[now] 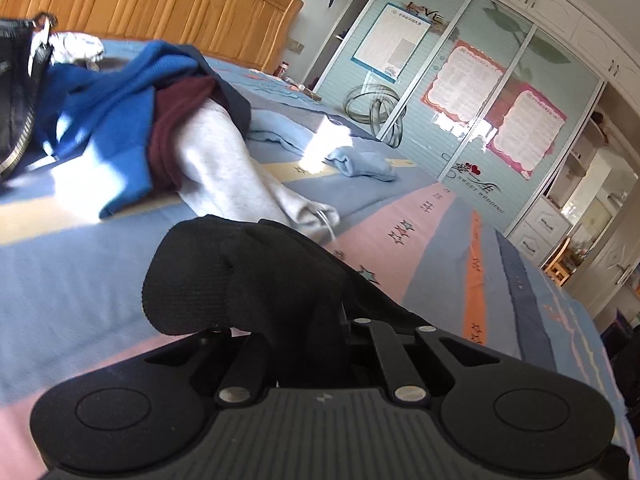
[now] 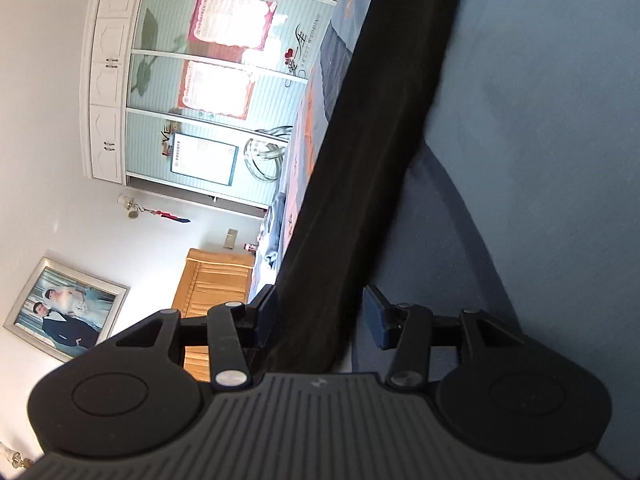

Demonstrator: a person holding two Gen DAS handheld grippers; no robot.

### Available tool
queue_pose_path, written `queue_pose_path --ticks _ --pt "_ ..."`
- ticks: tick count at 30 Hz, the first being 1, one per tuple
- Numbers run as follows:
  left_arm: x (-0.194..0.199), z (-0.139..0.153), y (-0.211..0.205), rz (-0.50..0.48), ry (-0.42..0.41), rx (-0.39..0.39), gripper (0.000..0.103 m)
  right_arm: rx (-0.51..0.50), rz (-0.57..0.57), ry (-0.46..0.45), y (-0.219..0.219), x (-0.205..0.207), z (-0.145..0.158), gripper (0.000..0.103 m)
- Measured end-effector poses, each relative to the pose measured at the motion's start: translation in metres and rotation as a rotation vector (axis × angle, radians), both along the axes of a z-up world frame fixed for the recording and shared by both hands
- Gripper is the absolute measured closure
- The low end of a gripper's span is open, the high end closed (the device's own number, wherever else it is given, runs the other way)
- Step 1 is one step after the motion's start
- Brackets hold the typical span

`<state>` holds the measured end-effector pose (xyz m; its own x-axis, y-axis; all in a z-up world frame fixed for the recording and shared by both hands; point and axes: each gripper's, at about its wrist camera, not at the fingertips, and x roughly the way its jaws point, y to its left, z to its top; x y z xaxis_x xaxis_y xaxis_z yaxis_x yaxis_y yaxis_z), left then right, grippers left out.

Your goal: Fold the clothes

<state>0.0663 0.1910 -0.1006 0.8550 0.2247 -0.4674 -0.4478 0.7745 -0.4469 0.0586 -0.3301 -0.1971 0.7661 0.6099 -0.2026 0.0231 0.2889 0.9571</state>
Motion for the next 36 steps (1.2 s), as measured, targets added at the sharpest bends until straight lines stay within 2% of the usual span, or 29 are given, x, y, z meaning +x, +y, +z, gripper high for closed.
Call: queue_pose_path --ticks 5,9,11,12,14,15,17,18,19,20,21,22,24,26,27,29,32,36 --pt "-0.041 0.007 0.026 -0.001 0.071 0.043 0.096 -0.004 -0.004 -0.016 -0.003 -0.002 0.003 0.053" --pt "-0.072 0.009 0.055 0.048 0.117 0.089 0.095 -0.028 -0.038 -0.021 -0.014 -0.004 0.009 0.053" --pt "-0.078 0.005 0.068 0.071 0.140 0.093 0.094 -0.055 -0.077 -0.019 -0.026 -0.004 0.013 0.053" --pt "-0.078 0.000 0.072 0.051 0.149 0.083 0.093 -0.075 -0.105 -0.013 -0.033 -0.003 0.015 0.051" --pt "-0.080 -0.010 0.073 0.039 0.125 0.057 0.089 -0.122 -0.157 -0.006 -0.048 0.005 0.018 0.049" --pt "-0.082 -0.015 0.072 0.034 0.110 0.050 0.082 -0.152 -0.182 -0.002 -0.055 0.011 0.020 0.048" --pt "-0.086 -0.023 0.067 0.012 0.061 0.054 0.058 -0.219 -0.232 0.009 -0.066 0.026 0.025 0.047" --pt "-0.088 -0.029 0.066 0.008 0.046 0.027 0.035 -0.265 -0.257 0.011 -0.071 0.036 0.029 0.046" --pt "-0.090 -0.034 0.065 0.003 0.030 0.000 0.020 -0.319 -0.283 0.010 -0.077 0.046 0.034 0.046" --pt "-0.093 -0.040 0.065 -0.008 0.015 -0.038 0.018 -0.358 -0.311 0.009 -0.083 0.054 0.036 0.042" --pt "-0.095 -0.045 0.064 -0.013 0.007 -0.051 0.017 -0.375 -0.336 0.014 -0.092 0.062 0.034 0.037" --pt "-0.096 -0.049 0.062 -0.018 0.005 -0.040 0.017 -0.384 -0.359 0.023 -0.101 0.070 0.032 0.037" --pt "-0.100 -0.057 0.059 -0.027 0.000 -0.018 0.016 -0.368 -0.393 0.056 -0.121 0.085 0.021 0.037" --pt "-0.102 -0.058 0.060 -0.030 -0.024 -0.038 0.012 -0.323 -0.416 0.085 -0.138 0.101 0.013 0.037" --pt "-0.103 -0.059 0.061 -0.032 -0.036 -0.049 0.007 -0.297 -0.418 0.091 -0.144 0.109 0.010 0.037" --pt "-0.102 -0.060 0.061 -0.034 -0.034 -0.052 0.006 -0.257 -0.407 0.093 -0.149 0.121 0.007 0.037" --pt "-0.101 -0.061 0.060 -0.037 -0.028 -0.046 0.005 -0.253 -0.382 0.093 -0.151 0.137 0.006 0.038" --pt "-0.099 -0.061 0.060 -0.038 -0.022 -0.044 0.003 -0.272 -0.337 0.082 -0.148 0.155 0.012 0.043"
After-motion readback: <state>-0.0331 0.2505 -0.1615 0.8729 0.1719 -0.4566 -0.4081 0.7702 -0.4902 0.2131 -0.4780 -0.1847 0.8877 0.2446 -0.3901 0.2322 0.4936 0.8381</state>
